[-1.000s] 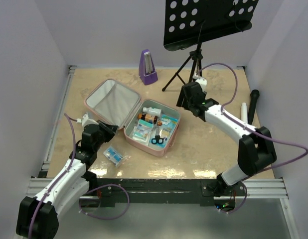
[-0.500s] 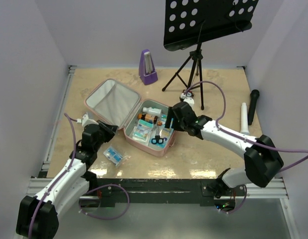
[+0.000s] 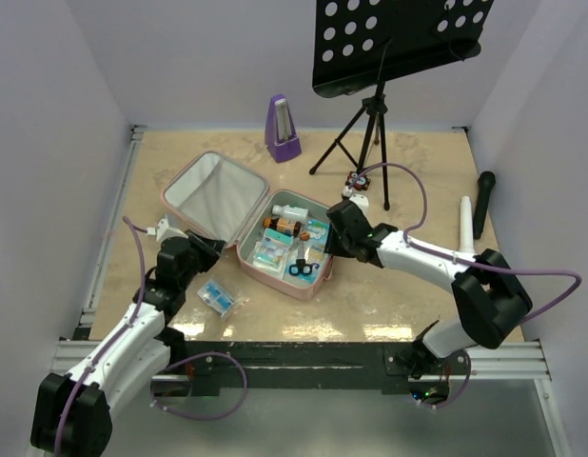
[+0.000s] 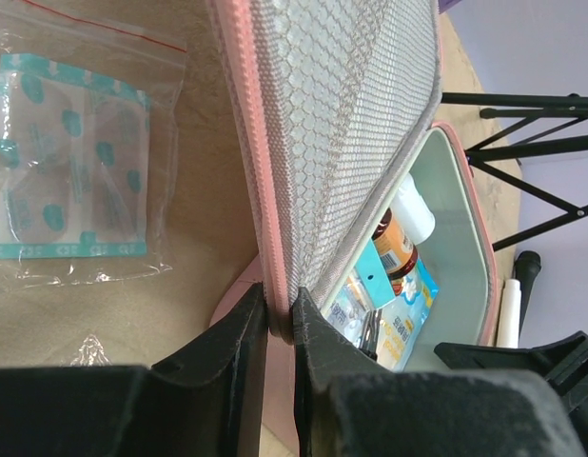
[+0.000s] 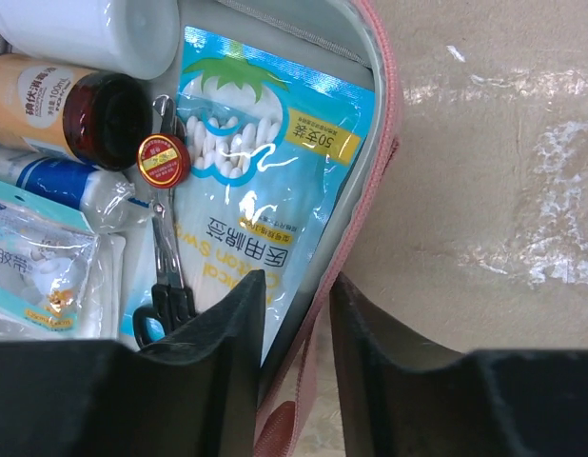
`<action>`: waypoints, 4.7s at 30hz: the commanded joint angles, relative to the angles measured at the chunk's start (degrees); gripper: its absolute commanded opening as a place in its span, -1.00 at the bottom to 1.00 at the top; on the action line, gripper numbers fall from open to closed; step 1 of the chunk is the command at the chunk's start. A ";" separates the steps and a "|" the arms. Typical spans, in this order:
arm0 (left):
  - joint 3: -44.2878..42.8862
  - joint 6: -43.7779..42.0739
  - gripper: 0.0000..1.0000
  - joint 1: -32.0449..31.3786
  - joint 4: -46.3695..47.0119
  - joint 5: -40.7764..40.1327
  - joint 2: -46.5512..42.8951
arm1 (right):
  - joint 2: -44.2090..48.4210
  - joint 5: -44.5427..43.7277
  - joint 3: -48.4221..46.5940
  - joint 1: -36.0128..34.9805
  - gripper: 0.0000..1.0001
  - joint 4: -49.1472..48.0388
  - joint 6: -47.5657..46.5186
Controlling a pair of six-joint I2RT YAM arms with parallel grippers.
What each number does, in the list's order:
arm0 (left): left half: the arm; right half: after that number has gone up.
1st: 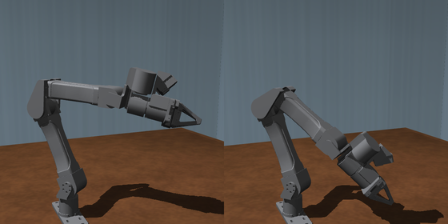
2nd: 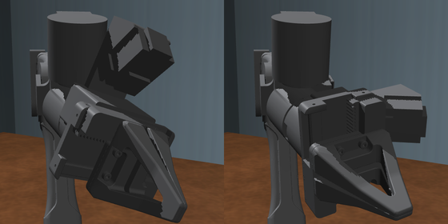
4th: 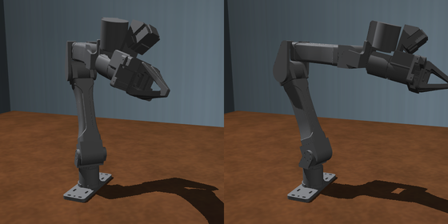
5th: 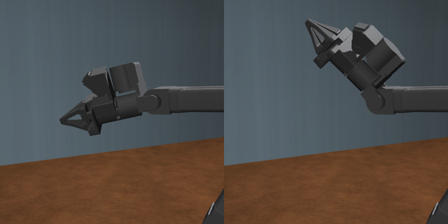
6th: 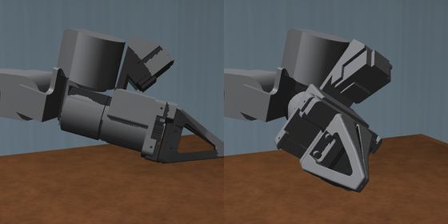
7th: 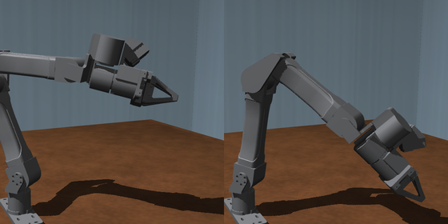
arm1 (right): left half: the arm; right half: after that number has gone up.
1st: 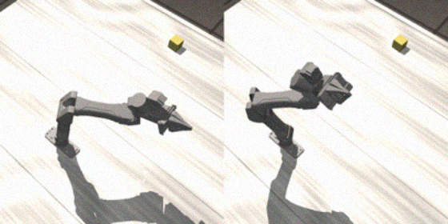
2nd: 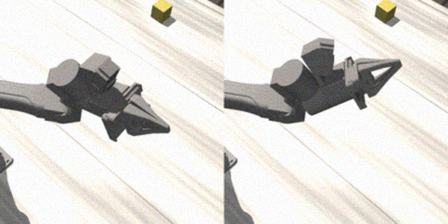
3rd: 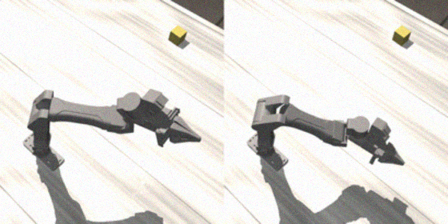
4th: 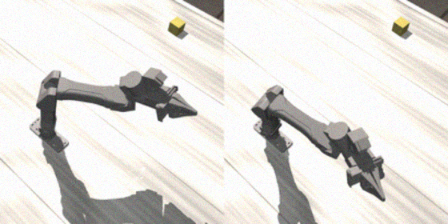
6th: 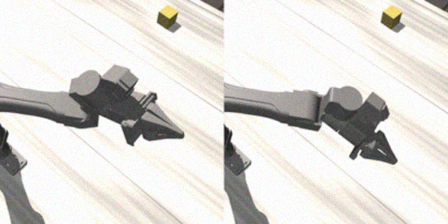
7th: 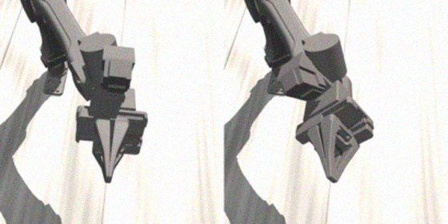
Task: Organize the medicine kit
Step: Adjust the medicine box at the center of the board, then pick up the lid from the center of the board.
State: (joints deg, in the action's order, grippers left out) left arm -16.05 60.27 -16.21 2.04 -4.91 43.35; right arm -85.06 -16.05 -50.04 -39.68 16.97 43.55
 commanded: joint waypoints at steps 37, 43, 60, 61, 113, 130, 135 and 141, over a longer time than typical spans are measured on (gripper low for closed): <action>-21.56 -19.49 0.54 14.17 -17.87 9.01 16.04 | -5.73 -23.41 -12.71 5.58 -0.57 11.15 -19.56; -17.61 -15.80 0.58 20.15 -6.89 15.80 19.75 | -4.07 -22.71 -12.10 5.58 -0.58 10.71 -19.47; -19.27 -17.12 0.65 25.70 -3.89 18.79 27.83 | 7.79 -16.12 -13.41 4.97 0.33 10.80 -16.39; -19.45 -17.03 0.62 25.79 -3.19 19.40 28.45 | 9.02 -14.90 -13.59 4.79 0.33 10.71 -16.30; -15.41 -15.62 0.64 29.83 -0.20 24.60 34.34 | 1.31 4.20 -8.14 -19.72 0.25 -12.14 -10.42; -16.03 -16.24 0.34 29.65 -1.08 21.17 36.11 | -16.44 -12.23 -32.64 -24.83 0.31 -1.43 -10.50; -14.18 -13.96 0.34 29.65 -1.52 20.73 29.08 | -30.67 -22.51 -49.86 -25.09 0.43 11.04 -10.68; -14.61 -15.18 0.43 29.74 -1.96 22.40 27.74 | -36.68 -23.59 -56.22 -25.18 0.47 13.27 -9.71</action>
State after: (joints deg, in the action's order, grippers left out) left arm -30.06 45.45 13.17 0.21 16.75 70.98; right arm -121.86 -35.42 -104.03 -64.55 24.99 32.60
